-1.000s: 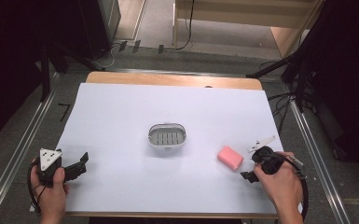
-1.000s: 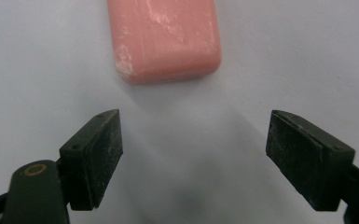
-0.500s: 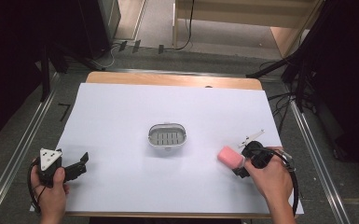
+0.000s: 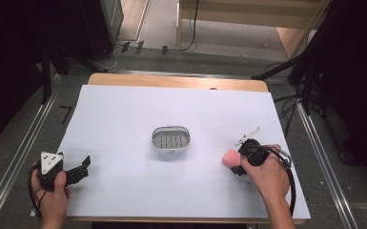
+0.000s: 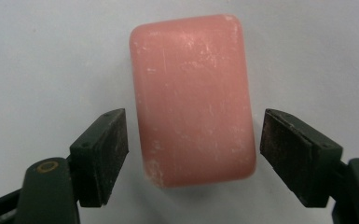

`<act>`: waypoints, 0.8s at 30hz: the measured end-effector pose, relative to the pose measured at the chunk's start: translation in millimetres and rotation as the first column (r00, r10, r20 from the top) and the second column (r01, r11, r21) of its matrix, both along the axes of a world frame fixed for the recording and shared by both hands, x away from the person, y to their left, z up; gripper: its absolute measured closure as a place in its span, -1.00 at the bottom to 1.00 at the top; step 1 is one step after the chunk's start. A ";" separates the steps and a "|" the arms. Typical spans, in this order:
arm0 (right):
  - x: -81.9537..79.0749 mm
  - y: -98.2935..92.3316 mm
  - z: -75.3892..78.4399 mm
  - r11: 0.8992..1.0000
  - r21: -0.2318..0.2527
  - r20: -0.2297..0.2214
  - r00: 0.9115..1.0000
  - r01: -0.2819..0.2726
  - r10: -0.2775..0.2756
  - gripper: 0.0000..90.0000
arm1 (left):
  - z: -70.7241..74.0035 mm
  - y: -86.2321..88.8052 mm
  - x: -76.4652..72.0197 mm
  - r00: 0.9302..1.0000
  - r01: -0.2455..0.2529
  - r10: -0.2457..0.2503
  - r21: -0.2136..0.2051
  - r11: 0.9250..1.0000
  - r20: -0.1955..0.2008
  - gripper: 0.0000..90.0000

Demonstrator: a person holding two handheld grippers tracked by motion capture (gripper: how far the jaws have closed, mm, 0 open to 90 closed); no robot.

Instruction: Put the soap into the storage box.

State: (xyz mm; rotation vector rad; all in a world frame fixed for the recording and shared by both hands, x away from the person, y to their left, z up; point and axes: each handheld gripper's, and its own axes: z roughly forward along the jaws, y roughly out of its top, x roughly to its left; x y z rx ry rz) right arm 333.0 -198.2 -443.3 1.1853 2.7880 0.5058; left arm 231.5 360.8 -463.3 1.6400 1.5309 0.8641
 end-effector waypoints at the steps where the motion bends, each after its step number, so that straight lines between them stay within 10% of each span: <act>1: 0.5 1.1 -0.6 1.000 -0.001 -0.002 1.000 0.003 -0.003 -0.42 | -0.1 0.0 0.0 1.000 0.000 0.000 -0.001 1.000 0.002 -0.84; 24: 10.0 14.4 -7.7 0.999 -0.038 -0.004 1.000 -0.016 0.016 -0.16 | 0.0 0.3 0.3 1.000 0.000 0.000 -0.004 1.000 -0.003 -0.84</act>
